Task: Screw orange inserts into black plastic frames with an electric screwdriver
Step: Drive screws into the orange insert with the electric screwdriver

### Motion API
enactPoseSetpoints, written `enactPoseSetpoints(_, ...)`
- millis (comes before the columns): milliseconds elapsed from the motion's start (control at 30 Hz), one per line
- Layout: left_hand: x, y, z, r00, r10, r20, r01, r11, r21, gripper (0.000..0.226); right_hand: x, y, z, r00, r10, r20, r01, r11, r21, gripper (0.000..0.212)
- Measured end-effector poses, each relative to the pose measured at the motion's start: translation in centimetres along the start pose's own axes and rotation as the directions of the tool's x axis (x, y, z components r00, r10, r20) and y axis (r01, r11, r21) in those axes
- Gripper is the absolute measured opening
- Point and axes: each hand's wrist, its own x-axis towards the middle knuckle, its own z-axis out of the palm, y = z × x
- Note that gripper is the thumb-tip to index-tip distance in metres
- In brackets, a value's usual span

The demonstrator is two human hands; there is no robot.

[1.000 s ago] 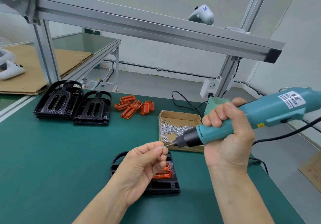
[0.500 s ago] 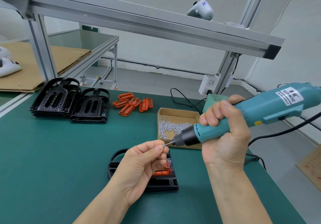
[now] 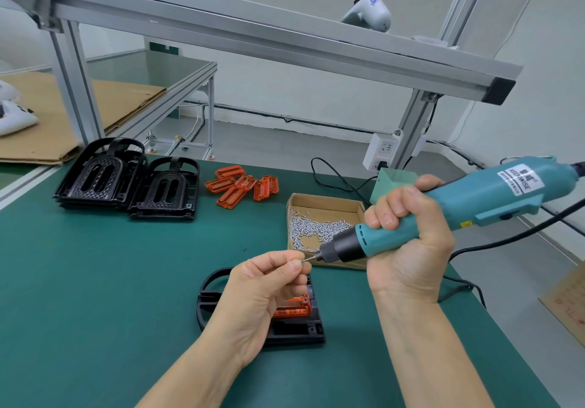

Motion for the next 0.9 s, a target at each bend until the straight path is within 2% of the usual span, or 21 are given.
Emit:
enactPoseSetpoints(133, 0.0, 0.7, -0.8, 0.998, 0.063, 0.000, -0.061, 0.960, 0.274, 0.035, 0.6, 0.0, -0.6, 1.000, 0.019, 0.017, -0.019, 1.000, -0.019, 0.019)
enactPoseSetpoints(200, 0.2, 1.2, -1.8, 0.984, 0.176, -0.035, -0.130, 0.835, 0.535, 0.028, 0.8, 0.2, -1.0, 0.998, 0.051, 0.032, -0.050, 0.998, -0.043, 0.020)
enactPoseSetpoints(233, 0.1, 1.3, -2.3, 0.969, 0.247, -0.006, -0.172, 0.694, 0.700, 0.026, 0.9, 0.4, -1.3, 0.997, 0.071, 0.037, -0.068, 0.995, -0.067, 0.021)
enactPoseSetpoints(267, 0.1, 1.4, -2.8, 0.951, 0.298, 0.081, -0.229, 0.503, 0.833, 0.026, 0.9, 0.6, -1.6, 0.995, 0.090, 0.043, -0.085, 0.992, -0.095, 0.021)
enactPoseSetpoints(333, 0.0, 1.0, -3.3, 0.907, 0.264, 0.328, -0.377, 0.160, 0.912, 0.022, 0.9, 1.1, -2.1, 0.991, 0.121, 0.061, -0.110, 0.982, -0.155, 0.023)
enactPoseSetpoints(400, 0.1, 0.1, -3.4, 0.885, 0.119, 0.449, -0.447, -0.046, 0.893, 0.026, 0.9, 1.7, -2.6, 0.986, 0.147, 0.077, -0.129, 0.970, -0.208, 0.023)
enactPoseSetpoints(467, 0.1, -0.7, -3.6, 0.901, -0.003, 0.434, -0.428, -0.173, 0.887, 0.037, 0.9, 2.2, -2.9, 0.981, 0.171, 0.095, -0.143, 0.958, -0.249, 0.024)
enactPoseSetpoints(533, 0.2, -1.2, -3.8, 0.904, -0.055, 0.424, -0.423, -0.257, 0.869, 0.045, 0.9, 2.5, -3.2, 0.975, 0.191, 0.109, -0.155, 0.948, -0.278, 0.025)
enactPoseSetpoints(633, 0.2, -1.4, -4.1, 0.895, -0.071, 0.441, -0.440, -0.307, 0.844, 0.050, 1.0, 3.0, -3.5, 0.969, 0.215, 0.125, -0.165, 0.933, -0.321, 0.023)
enactPoseSetpoints(900, 0.2, -1.7, -4.4, 0.887, -0.057, 0.459, -0.452, -0.313, 0.835, 0.050, 1.0, 3.7, -3.5, 0.958, 0.243, 0.155, -0.166, 0.905, -0.391, 0.024)
